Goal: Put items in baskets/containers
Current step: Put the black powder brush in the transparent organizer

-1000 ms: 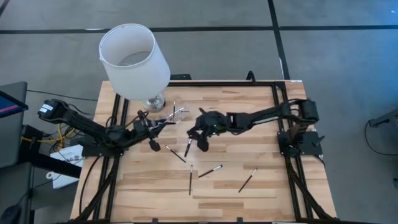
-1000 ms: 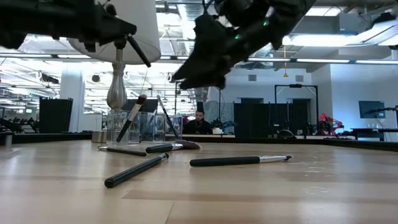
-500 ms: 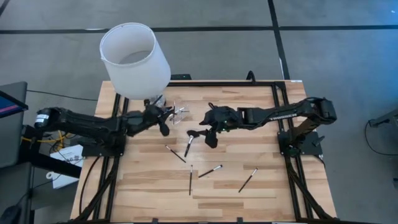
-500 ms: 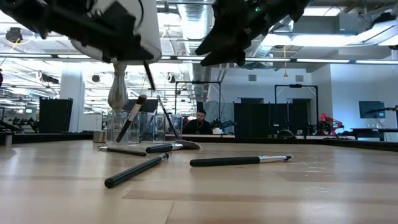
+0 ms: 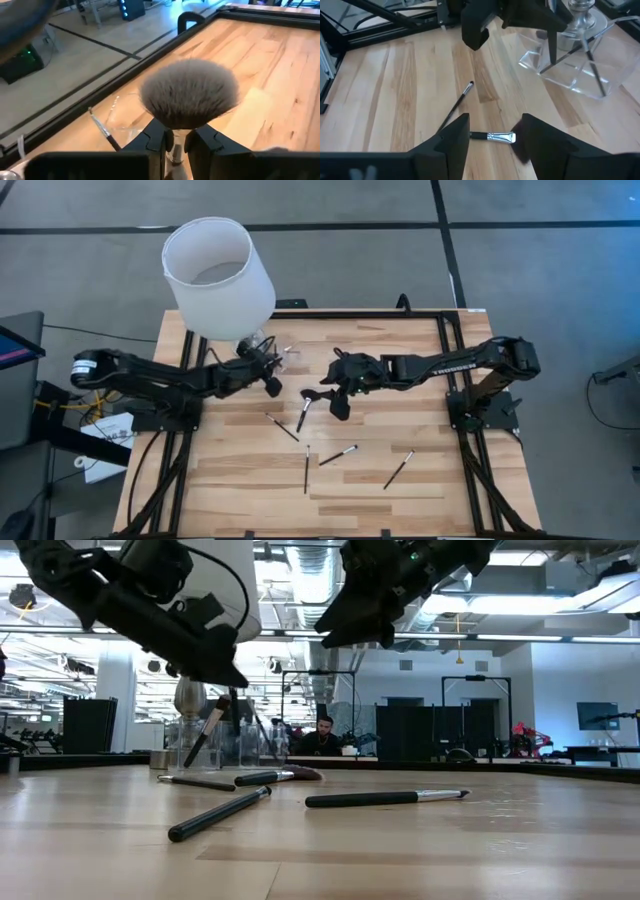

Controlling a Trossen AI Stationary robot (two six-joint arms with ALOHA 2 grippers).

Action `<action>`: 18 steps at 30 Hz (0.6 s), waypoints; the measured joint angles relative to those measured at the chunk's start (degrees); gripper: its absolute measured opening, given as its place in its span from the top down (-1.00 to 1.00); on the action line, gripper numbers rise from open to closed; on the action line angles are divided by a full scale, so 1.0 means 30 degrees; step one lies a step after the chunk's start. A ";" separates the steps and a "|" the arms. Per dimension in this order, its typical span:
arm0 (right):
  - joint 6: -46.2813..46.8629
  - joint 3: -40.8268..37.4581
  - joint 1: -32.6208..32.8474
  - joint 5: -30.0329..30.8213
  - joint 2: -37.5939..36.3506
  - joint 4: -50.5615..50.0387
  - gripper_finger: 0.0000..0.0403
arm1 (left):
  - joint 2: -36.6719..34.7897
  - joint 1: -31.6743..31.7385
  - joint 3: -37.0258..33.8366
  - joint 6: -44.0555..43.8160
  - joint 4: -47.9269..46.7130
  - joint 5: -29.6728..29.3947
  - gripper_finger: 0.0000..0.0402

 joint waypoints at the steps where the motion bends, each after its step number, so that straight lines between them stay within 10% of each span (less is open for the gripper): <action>1: 0.0000 0.0000 -0.0006 0.0003 0.0000 -0.0042 0.16 | 0.0178 -0.0014 0.0007 0.0007 0.0242 -0.0021 0.77; 18: 0.0007 0.0000 0.0008 -0.0057 0.0000 -0.0057 0.21 | -0.0171 -0.0683 0.0022 0.3108 0.2527 -0.2458 0.77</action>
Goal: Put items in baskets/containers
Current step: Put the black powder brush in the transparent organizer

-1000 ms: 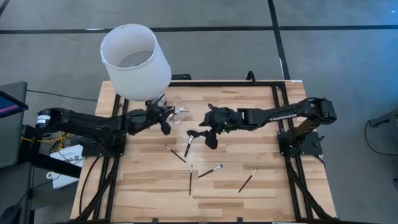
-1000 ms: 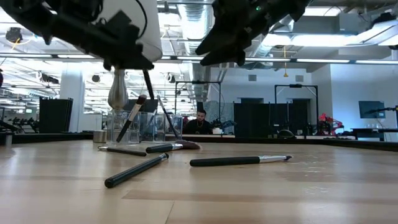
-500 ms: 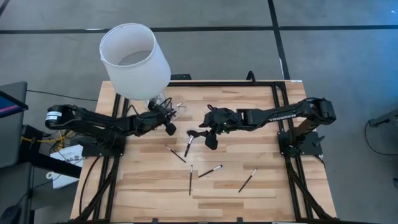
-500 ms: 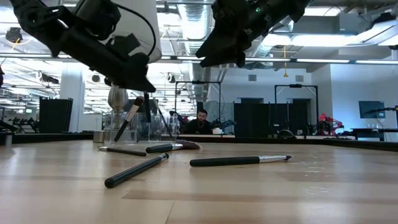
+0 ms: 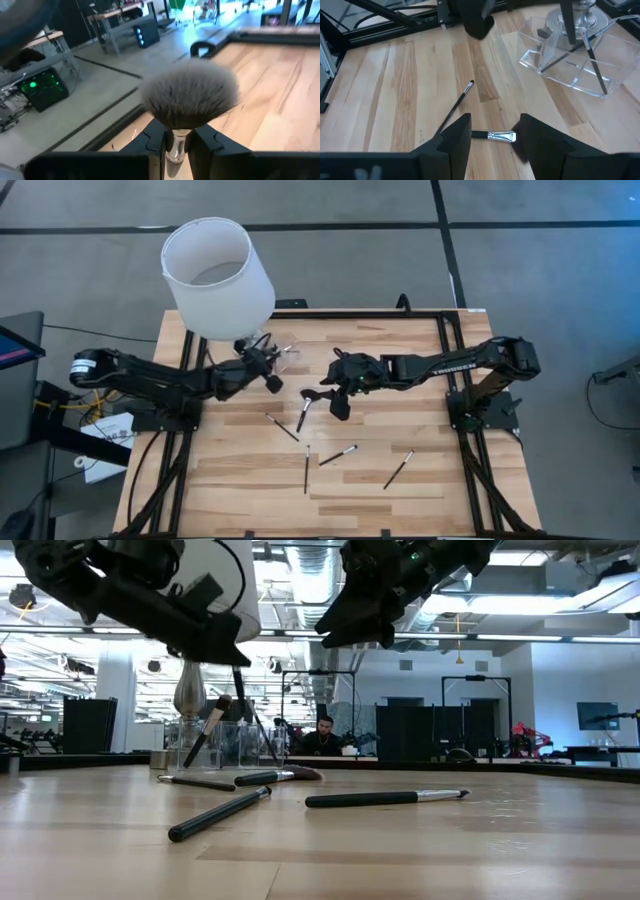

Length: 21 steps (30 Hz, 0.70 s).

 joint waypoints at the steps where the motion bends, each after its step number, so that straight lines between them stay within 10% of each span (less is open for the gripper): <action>1: -0.0004 0.0000 0.0000 0.0002 0.0000 0.0000 0.21 | 0.0293 0.0074 0.0000 -0.0004 -0.0063 -0.0001 0.77; 21: 0.0000 0.0005 0.0248 0.0002 0.0007 0.0007 0.27 | 0.3141 0.0362 0.0000 -0.1842 0.0020 0.1592 0.47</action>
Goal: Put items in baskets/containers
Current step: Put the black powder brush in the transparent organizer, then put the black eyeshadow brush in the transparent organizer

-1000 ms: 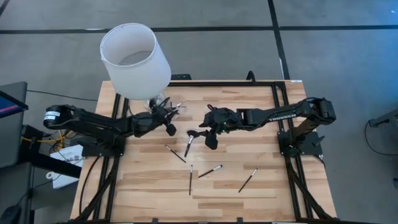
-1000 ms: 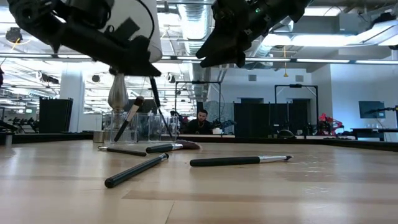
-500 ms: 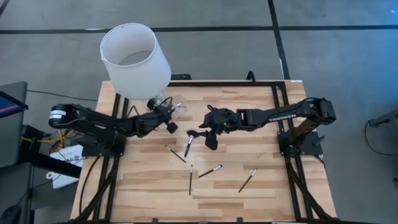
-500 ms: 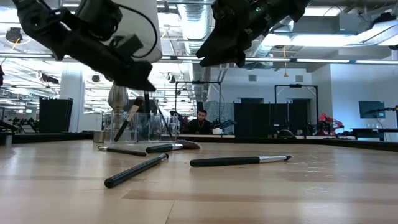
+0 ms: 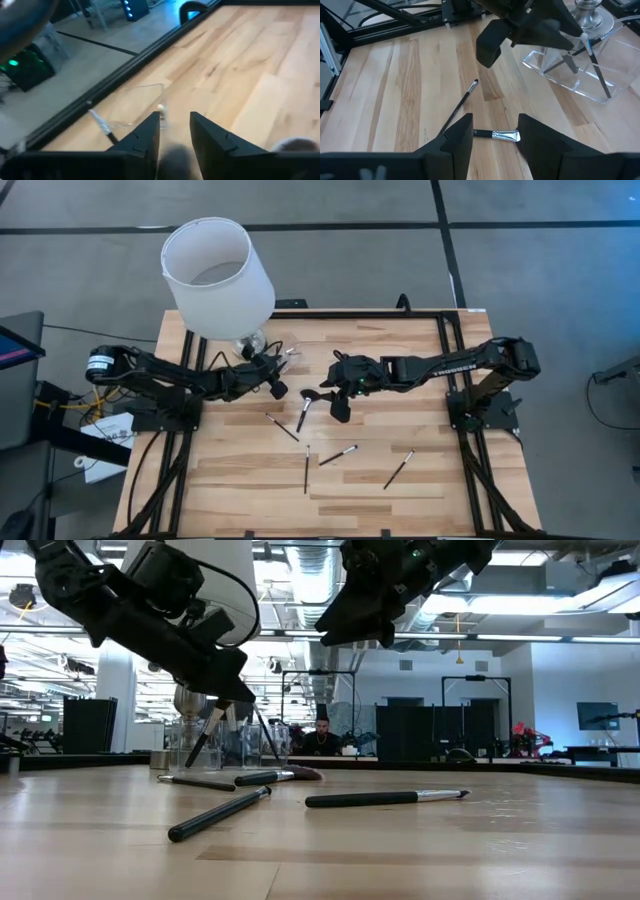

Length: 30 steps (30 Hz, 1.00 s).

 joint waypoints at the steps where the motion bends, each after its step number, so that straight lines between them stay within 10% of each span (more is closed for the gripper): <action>1: 0.0000 0.0002 0.0000 0.0000 0.0000 0.0000 0.27 | 0.0000 -0.0002 0.0000 -0.0229 0.0010 0.0255 0.44; 15: 0.0000 0.0002 0.1504 0.0000 0.0007 0.0183 0.24 | -0.6565 -0.3496 0.0005 0.0810 -0.0862 0.0812 0.34; 19: 0.0121 0.0002 0.2199 0.0002 0.0007 0.0370 0.22 | -0.8286 -0.4738 0.0000 0.0703 -0.3358 0.3992 0.36; 23: 0.0146 0.0009 0.2848 0.0000 0.0007 0.0762 0.21 | -0.7981 -0.5649 -0.0132 0.0474 -0.4867 0.8508 0.40; 30: 0.0160 0.0009 0.3410 0.0030 0.0007 0.1658 0.22 | -0.4201 -0.6147 -0.1699 0.0126 -0.4955 0.9253 0.39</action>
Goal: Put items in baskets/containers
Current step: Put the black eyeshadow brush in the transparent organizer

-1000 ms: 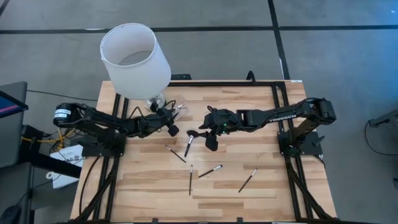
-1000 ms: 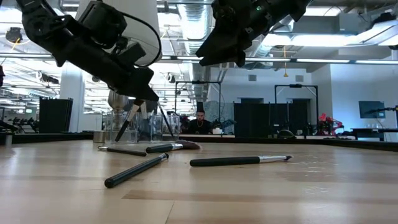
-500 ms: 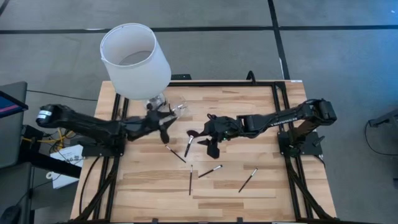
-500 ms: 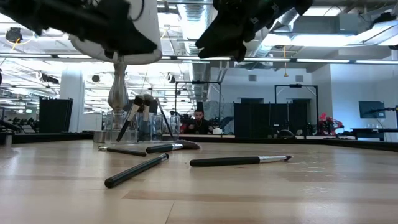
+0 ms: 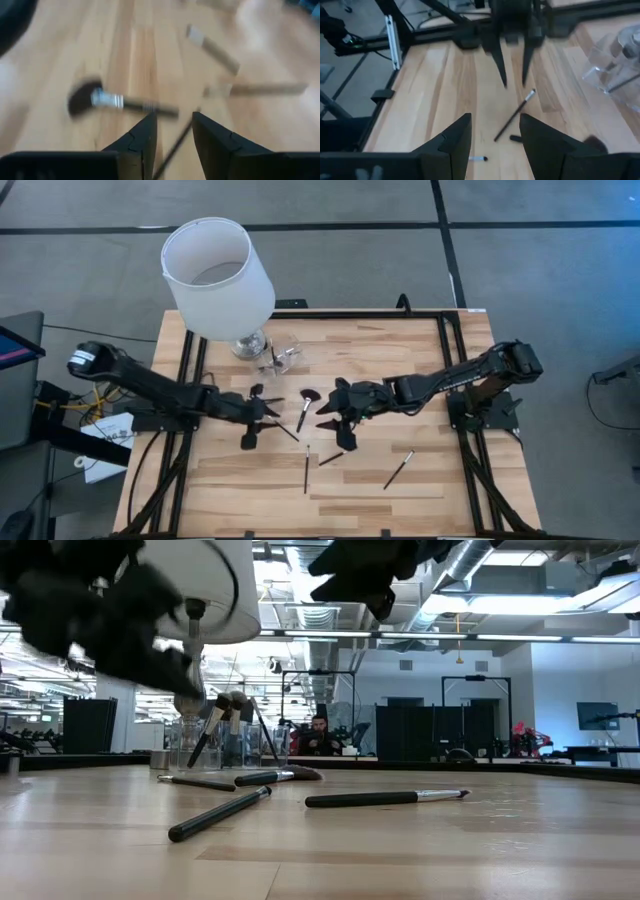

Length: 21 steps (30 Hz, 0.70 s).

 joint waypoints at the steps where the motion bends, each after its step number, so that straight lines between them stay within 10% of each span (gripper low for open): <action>1: -0.0004 0.0000 0.0070 0.0013 0.0000 0.0133 0.22 | 0.0661 0.0012 -0.0091 0.0000 0.0000 -0.0009 0.38; 13: -0.0140 0.0000 0.0043 0.0006 0.0000 0.0357 0.25 | 0.7014 0.0878 -0.0122 -0.0375 0.3501 0.0996 0.15; 21: -0.0187 0.0000 0.0036 0.0006 0.0000 0.0356 0.28 | 0.8501 0.1035 -0.0030 -0.0590 0.4319 0.1525 0.35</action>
